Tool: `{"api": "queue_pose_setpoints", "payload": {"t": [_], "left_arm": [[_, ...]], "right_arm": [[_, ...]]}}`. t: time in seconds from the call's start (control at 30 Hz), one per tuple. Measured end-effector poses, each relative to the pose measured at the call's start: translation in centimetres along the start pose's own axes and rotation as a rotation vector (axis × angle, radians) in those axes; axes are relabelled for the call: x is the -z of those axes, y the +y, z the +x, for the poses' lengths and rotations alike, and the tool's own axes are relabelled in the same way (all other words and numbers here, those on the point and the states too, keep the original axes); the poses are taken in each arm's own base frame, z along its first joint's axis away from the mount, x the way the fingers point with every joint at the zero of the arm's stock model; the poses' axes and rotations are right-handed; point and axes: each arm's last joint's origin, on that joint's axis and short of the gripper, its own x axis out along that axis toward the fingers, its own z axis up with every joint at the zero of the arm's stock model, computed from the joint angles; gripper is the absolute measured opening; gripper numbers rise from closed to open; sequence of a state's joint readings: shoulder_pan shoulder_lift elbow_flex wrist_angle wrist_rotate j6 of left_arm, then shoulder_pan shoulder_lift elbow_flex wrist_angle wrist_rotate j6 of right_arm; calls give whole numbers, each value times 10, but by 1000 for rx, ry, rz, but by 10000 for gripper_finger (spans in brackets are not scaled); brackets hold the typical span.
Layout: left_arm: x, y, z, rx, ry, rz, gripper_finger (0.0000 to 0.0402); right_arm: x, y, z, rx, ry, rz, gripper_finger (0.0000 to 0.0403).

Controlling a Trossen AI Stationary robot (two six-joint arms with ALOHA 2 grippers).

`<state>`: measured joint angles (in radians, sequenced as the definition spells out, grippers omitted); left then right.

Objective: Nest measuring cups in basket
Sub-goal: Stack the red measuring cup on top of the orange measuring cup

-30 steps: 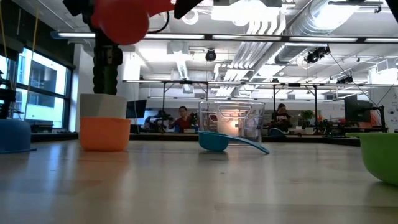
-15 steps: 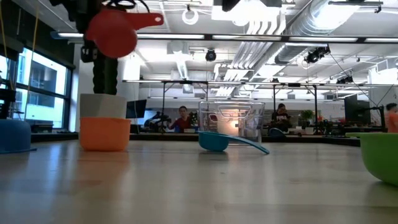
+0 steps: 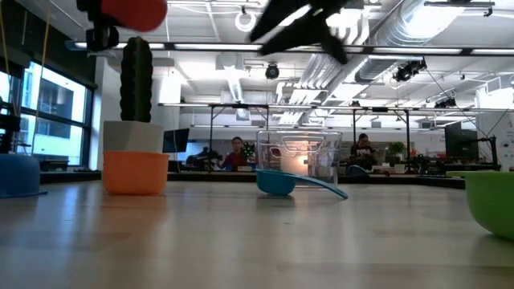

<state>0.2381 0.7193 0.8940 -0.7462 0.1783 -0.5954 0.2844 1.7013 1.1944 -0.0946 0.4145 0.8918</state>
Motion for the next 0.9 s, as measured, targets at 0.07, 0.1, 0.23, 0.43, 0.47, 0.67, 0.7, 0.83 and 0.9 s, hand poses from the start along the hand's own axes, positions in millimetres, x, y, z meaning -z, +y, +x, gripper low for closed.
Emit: {"api": "queue_pose_setpoints", "payload": {"t": [0.07, 0.1, 0.23, 0.43, 0.47, 0.67, 0.7, 0.83, 0.9], "left_arm": [[-1, -2, -10, 34, -57, -24, 1], [-1, -3, -14, 54, -87, -30, 1], [-2, -5, -26, 77, -176, -50, 1], [-5, -7, -29, 90, -226, -68, 1], [-5, -7, -29, 89, -227, -68, 1], [-6, -6, -30, 74, -251, -121, 1], [-6, -7, -30, 78, -259, -124, 1], [-10, -9, -33, 113, -304, -116, 1], [-10, -10, -34, 121, -314, -114, 1]], "right_arm": [[3, -5, 30, -41, -33, 20, 17], [3, -5, 44, -43, -50, 13, 11], [-12, -1, 93, -13, -48, 5, 7], [-33, -5, 152, 77, 25, -63, 1], [-37, -6, 159, 87, 39, -69, 1], [-49, -4, 192, 64, 146, -115, 0], [-52, 0, 194, 49, 154, -115, 0], [-48, 1, 206, 84, 218, -134, 0], [-46, 1, 210, 99, 238, -156, 0]]}}
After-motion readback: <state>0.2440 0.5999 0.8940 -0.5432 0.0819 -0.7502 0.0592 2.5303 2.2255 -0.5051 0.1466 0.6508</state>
